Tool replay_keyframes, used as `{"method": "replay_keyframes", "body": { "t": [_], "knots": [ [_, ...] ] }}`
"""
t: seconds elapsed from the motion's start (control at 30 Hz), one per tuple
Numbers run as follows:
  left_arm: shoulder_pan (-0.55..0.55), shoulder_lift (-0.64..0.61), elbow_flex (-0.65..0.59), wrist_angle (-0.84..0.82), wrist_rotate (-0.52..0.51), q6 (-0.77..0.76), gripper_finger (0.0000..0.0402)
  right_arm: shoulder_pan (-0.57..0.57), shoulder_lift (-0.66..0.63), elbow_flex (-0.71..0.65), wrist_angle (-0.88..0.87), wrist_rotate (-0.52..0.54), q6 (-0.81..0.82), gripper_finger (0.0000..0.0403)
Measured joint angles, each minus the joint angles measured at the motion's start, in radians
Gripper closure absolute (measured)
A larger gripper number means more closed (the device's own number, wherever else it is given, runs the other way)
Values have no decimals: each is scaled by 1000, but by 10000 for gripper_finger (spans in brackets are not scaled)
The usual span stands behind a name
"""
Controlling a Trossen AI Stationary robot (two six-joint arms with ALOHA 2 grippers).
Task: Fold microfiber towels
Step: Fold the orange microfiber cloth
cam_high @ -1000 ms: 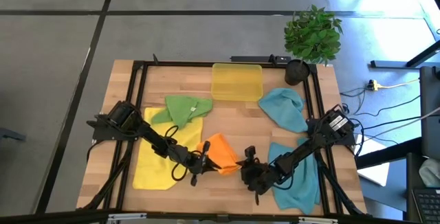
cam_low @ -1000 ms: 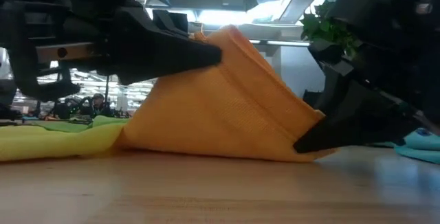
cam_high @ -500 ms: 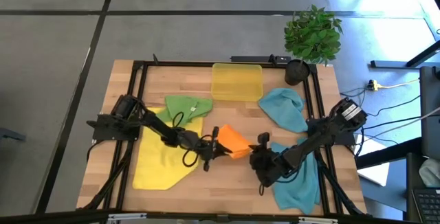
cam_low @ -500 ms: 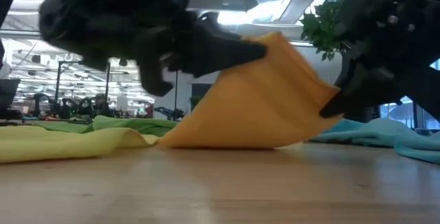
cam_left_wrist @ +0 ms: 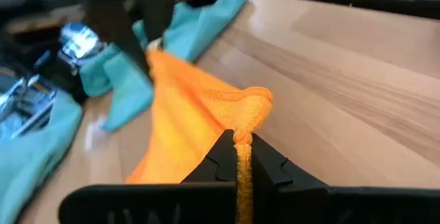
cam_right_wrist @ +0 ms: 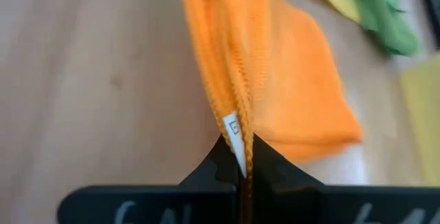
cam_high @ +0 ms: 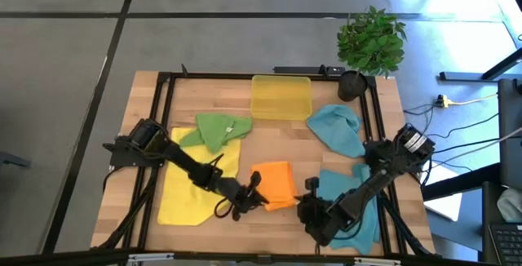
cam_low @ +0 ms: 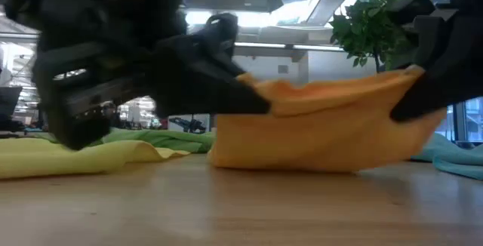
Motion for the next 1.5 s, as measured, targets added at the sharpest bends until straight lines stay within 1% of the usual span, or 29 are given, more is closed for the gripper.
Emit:
{"method": "replay_keyframes", "body": {
  "t": [0.1, 0.2, 0.27, 0.4, 0.53, 0.67, 0.73, 0.83, 0.9, 1.0, 1.07, 1.2, 1.33, 1.4, 1.5],
  "knots": [
    [-39, 0, -35, -3, -53, -74, 401, -24, 78, 73, 3, -81, -12, 401],
    [-81, 0, -55, -4, -114, -106, 401, -53, 145, 134, 4, -172, -35, 401],
    [-99, 0, -65, -4, -130, -129, 401, -68, 165, 162, 5, -222, -53, 401],
    [-126, 0, -94, 12, -135, -155, 401, -83, 158, 200, 29, -289, -91, 401],
    [-145, 0, -146, 129, -116, -158, 401, -81, 134, 221, 100, -364, -112, 401],
    [-150, 0, -222, 320, -72, -156, 401, -96, 132, 220, 106, -403, -100, 401],
    [-147, 0, -255, 360, -66, -187, 401, -110, 131, 206, 117, -408, -85, 401],
    [-123, 0, -291, 345, -70, -284, 401, -140, 131, 164, 165, -451, -86, 401],
    [-105, 0, -298, 310, -43, -332, 401, -163, 131, 125, 245, -506, -87, 401],
    [-93, 0, -296, 308, 14, -336, 401, -194, 130, 73, 365, -603, -102, 401],
    [-88, 0, -292, 309, 37, -334, 401, -207, 127, 50, 426, -644, -104, 401],
    [-85, 1, -293, 334, 69, -334, 401, -213, 96, 35, 441, -665, -112, 401],
    [-85, 1, -292, 362, 81, -335, 401, -211, 53, 9, 466, -669, -161, 401],
    [-85, 1, -292, 364, 78, -342, 401, -220, 23, -59, 531, -669, -146, 401],
    [-84, 1, -291, 363, 68, -366, 401, -238, -11, -200, 723, -668, -100, 401]
  ]
}}
